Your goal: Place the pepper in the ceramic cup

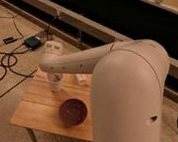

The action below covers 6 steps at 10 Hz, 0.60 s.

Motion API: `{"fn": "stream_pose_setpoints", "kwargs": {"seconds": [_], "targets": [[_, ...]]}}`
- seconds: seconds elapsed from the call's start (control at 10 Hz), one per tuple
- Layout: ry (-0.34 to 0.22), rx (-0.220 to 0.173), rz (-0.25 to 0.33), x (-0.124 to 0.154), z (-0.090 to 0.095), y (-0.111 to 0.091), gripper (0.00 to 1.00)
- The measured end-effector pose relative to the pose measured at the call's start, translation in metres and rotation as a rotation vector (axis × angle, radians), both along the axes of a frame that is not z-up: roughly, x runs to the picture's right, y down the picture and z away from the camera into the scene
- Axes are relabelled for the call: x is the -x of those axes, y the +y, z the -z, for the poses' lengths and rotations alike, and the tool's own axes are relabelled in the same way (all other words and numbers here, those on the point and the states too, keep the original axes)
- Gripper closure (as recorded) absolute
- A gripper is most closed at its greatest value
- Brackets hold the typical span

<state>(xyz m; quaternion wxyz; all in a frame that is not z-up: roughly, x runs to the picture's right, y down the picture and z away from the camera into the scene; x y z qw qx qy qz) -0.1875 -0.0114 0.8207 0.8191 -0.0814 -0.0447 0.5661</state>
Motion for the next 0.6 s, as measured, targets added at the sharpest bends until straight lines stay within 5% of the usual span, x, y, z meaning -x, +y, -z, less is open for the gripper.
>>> {"fn": "stream_pose_setpoints", "kwargs": {"seconds": [0.6], "targets": [[0.019, 0.014, -0.003, -0.002, -0.011, 0.023, 0.36]]}}
